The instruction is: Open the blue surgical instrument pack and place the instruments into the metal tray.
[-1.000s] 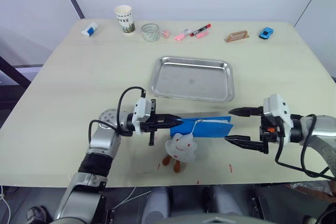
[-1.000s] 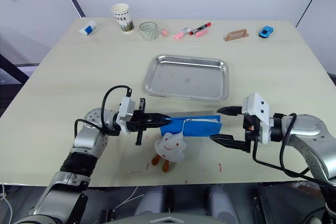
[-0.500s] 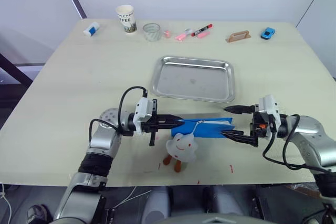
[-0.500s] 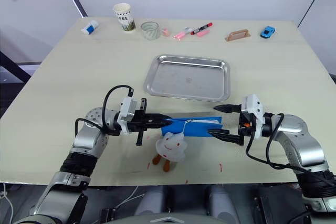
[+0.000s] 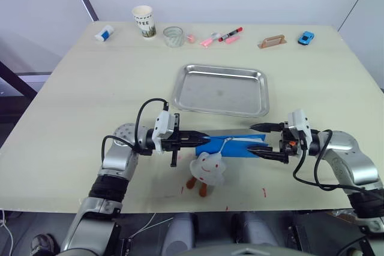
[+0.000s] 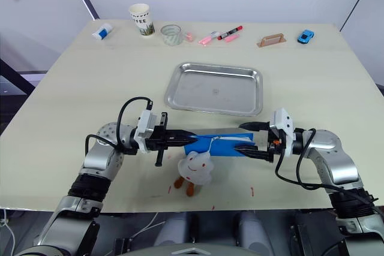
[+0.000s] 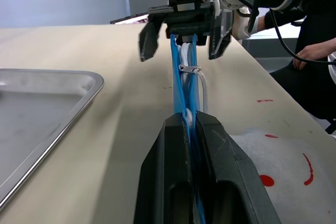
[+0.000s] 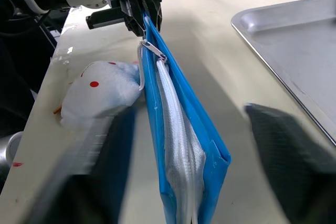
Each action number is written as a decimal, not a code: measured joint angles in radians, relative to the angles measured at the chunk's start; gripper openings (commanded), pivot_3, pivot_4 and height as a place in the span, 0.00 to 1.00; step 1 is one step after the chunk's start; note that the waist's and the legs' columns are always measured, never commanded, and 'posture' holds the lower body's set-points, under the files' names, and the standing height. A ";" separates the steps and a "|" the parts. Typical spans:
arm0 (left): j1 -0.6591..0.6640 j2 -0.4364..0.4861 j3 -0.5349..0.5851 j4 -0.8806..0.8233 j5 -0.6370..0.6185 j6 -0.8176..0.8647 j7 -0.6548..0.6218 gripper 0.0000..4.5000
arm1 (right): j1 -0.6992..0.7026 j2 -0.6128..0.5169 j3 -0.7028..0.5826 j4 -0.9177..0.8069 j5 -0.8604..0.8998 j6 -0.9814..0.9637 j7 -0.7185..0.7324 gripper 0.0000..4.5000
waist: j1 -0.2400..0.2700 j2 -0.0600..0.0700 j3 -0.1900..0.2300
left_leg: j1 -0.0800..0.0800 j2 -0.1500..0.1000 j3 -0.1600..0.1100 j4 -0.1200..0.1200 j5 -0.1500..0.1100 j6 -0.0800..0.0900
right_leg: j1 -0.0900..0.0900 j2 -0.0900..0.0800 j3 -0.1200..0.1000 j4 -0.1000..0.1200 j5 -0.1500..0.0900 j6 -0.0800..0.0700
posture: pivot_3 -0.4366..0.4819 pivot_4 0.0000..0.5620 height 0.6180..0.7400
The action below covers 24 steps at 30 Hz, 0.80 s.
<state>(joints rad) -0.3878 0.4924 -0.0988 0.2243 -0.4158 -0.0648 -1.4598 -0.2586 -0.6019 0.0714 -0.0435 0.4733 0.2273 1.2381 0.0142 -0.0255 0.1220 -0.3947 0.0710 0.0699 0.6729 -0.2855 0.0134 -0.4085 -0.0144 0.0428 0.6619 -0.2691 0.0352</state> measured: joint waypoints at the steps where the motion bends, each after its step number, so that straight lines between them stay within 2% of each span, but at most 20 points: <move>1: 0.000 0.000 0.000 0.000 0.000 0.000 0.001 0.00 | 0.000 0.001 0.001 0.007 -0.001 -0.001 0.004 0.37 | 0.000 0.000 0.000 | 0.000 0.000 0.000 0.000 0.000 0.000 | 0.000 0.000 0.000 0.000 0.000 0.000 | 0.48 0.27 1.00; 4: 0.000 0.000 0.001 0.000 0.000 0.000 0.001 0.00 | 0.000 0.007 0.003 0.011 -0.001 -0.006 0.018 0.04 | 0.000 0.000 0.000 | 0.000 0.000 0.000 0.000 0.000 0.000 | 0.000 0.000 0.000 0.000 0.000 0.000 | 0.48 0.27 1.00; 5: 0.000 0.000 0.001 0.000 0.000 0.000 0.001 0.00 | 0.000 0.008 0.003 0.013 -0.001 -0.010 0.020 0.00 | 0.000 0.000 0.000 | 0.000 0.000 0.000 0.000 0.000 0.000 | 0.000 0.000 0.000 0.000 0.000 0.000 | 0.48 0.27 1.00; 13: 0.010 0.002 0.006 0.002 -0.021 0.024 0.000 0.00 | -0.009 0.013 0.007 0.020 -0.006 -0.015 0.032 0.00 | -0.001 0.000 0.000 | 0.000 0.000 0.000 0.000 0.000 0.000 | 0.000 0.000 0.000 0.000 0.000 0.000 | 0.48 0.27 1.00; 16: 0.029 0.013 0.021 -0.021 -0.067 0.118 0.009 0.25 | -0.014 0.018 0.011 0.021 -0.011 -0.015 0.036 0.00 | -0.003 0.000 0.000 | 0.000 0.000 0.000 0.000 0.000 0.000 | 0.000 0.000 0.000 0.000 0.000 0.000 | 0.48 0.27 1.00; 18: 0.062 0.046 0.074 -0.059 -0.128 0.200 0.029 0.44 | -0.018 0.016 0.011 0.023 -0.011 -0.014 0.039 0.00 | -0.004 0.000 0.000 | 0.000 0.001 0.000 0.000 0.000 0.000 | 0.000 0.000 0.000 0.000 0.000 0.000 | 0.48 0.27 1.00; 21: 0.124 0.152 0.169 -0.155 -0.231 0.341 0.043 0.67 | -0.031 0.009 0.010 0.025 -0.014 -0.011 0.043 0.00 | -0.005 0.001 0.001 | 0.000 0.001 0.000 0.000 0.000 0.000 | 0.000 0.000 0.000 0.000 0.000 0.000 | 0.48 0.27 1.00; 24: 0.209 0.251 0.251 -0.256 -0.323 0.476 0.047 0.95 | -0.043 -0.001 0.007 0.043 -0.015 -0.011 0.051 0.00 | -0.003 0.001 0.001 | 0.000 0.001 0.000 -0.001 0.000 0.000 | 0.000 -0.001 0.000 0.000 0.000 0.000 | 0.48 0.27 1.00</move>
<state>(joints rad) -0.1790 0.7430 0.1518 -0.0315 -0.7389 0.4113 -1.4124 -0.3018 -0.6029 0.0781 -0.0003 0.4580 0.2160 1.2890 0.0108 -0.0244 0.1228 -0.3945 0.0719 0.0703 0.6724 -0.2856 0.0134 -0.4089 -0.0156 0.0427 0.6621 -0.2693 0.0352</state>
